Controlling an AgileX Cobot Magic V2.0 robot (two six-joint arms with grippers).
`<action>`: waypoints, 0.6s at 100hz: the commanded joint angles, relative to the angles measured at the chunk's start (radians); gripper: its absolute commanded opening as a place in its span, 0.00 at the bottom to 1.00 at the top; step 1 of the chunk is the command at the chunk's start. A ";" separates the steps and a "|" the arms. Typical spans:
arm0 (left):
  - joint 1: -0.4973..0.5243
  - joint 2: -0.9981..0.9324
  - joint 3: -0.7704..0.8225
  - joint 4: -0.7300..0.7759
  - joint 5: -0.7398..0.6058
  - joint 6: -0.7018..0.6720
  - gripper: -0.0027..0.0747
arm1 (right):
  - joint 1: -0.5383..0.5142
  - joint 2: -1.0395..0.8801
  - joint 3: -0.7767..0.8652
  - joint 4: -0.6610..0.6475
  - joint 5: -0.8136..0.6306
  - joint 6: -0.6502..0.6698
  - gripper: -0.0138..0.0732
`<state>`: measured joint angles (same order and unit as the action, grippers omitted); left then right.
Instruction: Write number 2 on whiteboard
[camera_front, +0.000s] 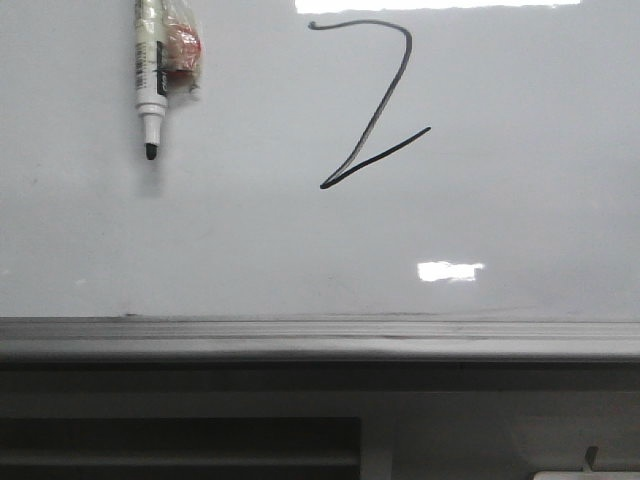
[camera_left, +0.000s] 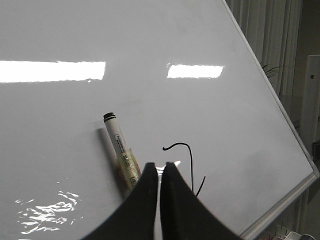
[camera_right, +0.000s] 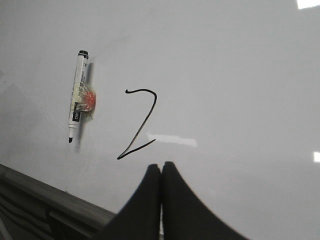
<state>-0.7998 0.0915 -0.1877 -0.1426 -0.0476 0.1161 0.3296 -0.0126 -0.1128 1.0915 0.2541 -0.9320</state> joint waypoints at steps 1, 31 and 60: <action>0.004 0.008 -0.027 -0.006 -0.075 0.002 0.01 | -0.003 -0.012 -0.023 0.022 -0.034 -0.010 0.10; 0.004 0.008 -0.027 0.067 -0.069 0.008 0.01 | -0.003 -0.012 -0.023 0.022 -0.035 -0.010 0.10; 0.006 0.008 -0.027 0.088 -0.073 0.008 0.01 | -0.003 -0.012 -0.023 0.022 -0.035 -0.010 0.10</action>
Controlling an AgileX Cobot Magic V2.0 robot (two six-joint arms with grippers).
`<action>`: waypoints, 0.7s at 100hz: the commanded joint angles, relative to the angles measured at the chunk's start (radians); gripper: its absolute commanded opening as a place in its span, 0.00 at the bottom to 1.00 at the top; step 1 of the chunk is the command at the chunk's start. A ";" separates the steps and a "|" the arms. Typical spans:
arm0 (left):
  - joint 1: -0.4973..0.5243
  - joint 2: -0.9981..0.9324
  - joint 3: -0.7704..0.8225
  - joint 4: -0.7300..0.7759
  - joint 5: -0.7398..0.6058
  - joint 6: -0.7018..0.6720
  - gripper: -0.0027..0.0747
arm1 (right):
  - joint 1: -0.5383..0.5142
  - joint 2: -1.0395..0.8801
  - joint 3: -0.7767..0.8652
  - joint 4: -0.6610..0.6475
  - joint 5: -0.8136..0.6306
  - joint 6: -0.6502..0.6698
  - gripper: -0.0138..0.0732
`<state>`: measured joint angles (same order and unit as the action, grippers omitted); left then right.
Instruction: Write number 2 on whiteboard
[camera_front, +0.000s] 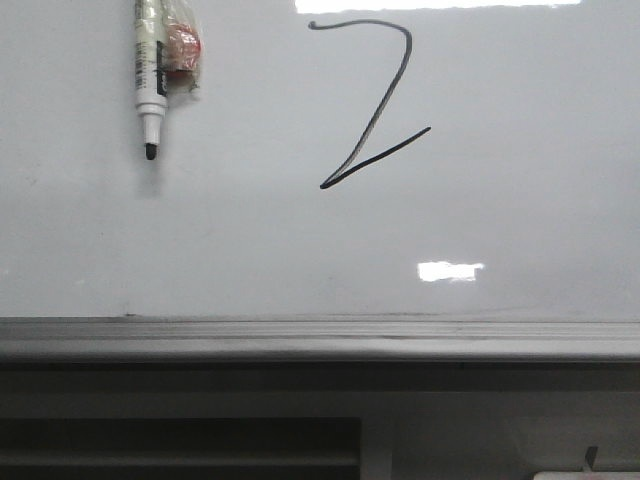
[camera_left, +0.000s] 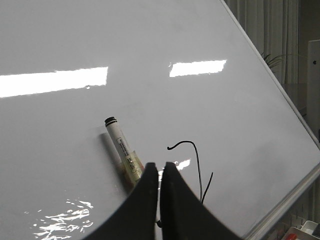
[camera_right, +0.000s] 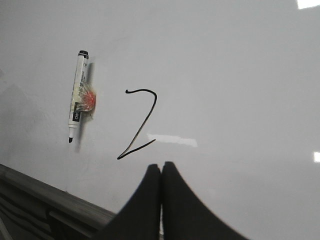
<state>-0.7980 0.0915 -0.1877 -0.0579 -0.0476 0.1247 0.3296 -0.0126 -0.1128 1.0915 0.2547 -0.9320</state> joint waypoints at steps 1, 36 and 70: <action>0.004 0.008 -0.027 0.003 -0.073 0.000 0.01 | -0.003 -0.012 -0.023 0.022 -0.036 -0.010 0.10; 0.383 0.008 -0.001 0.015 -0.083 0.000 0.01 | -0.003 -0.012 -0.023 0.022 -0.036 -0.010 0.10; 0.662 -0.101 0.175 0.031 -0.076 -0.125 0.01 | -0.003 -0.012 -0.023 0.022 -0.036 -0.010 0.10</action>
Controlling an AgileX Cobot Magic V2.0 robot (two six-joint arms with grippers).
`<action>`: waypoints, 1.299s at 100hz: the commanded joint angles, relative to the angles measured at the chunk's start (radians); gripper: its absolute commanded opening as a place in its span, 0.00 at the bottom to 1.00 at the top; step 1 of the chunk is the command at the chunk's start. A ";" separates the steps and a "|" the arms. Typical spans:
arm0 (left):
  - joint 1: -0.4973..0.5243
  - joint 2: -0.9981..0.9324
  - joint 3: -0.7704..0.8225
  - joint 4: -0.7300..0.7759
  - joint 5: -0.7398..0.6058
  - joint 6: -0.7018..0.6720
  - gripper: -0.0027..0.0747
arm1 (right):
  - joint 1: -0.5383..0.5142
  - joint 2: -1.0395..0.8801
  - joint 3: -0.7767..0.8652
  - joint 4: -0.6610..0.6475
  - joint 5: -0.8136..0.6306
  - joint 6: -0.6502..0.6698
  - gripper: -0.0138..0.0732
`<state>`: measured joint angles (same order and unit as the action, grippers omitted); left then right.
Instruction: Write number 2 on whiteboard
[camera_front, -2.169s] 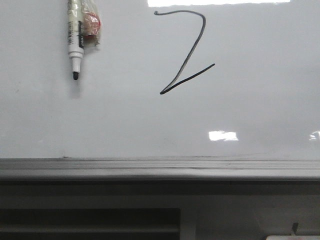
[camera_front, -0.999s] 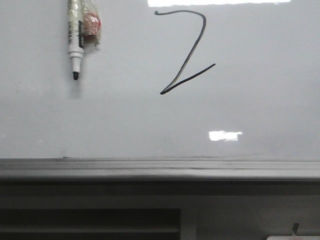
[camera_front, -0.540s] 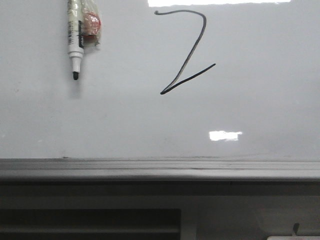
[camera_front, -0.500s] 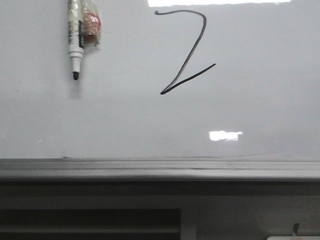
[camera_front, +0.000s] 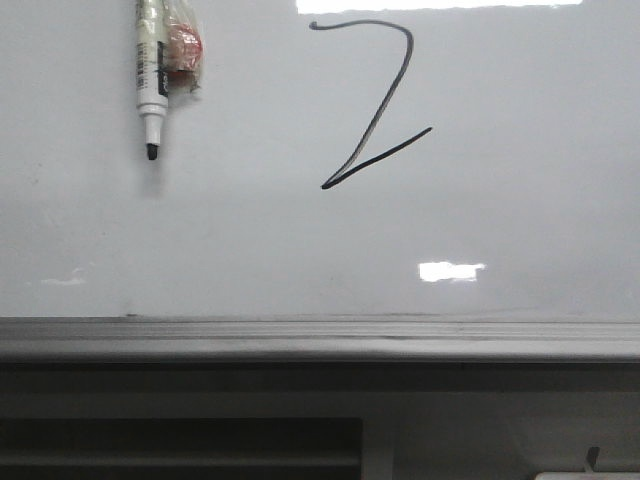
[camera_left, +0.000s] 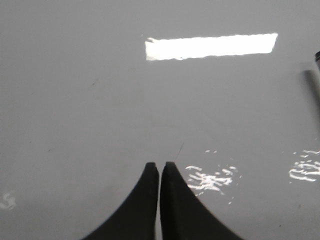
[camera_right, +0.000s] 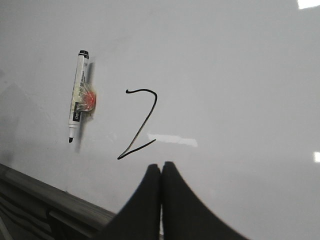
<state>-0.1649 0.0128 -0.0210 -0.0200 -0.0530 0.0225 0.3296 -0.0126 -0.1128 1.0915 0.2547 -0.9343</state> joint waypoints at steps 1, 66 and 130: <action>0.031 -0.025 0.011 -0.009 -0.071 -0.022 0.01 | -0.003 -0.012 -0.023 0.022 -0.036 -0.007 0.10; 0.064 -0.044 0.034 -0.033 -0.039 -0.022 0.01 | -0.003 -0.012 -0.023 0.022 -0.040 -0.007 0.10; 0.064 -0.044 0.034 -0.033 -0.039 -0.022 0.01 | -0.003 -0.012 -0.001 0.016 -0.145 -0.019 0.10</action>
<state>-0.1021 -0.0046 0.0010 -0.0442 -0.0196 0.0102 0.3296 -0.0126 -0.1053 1.0915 0.2255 -0.9383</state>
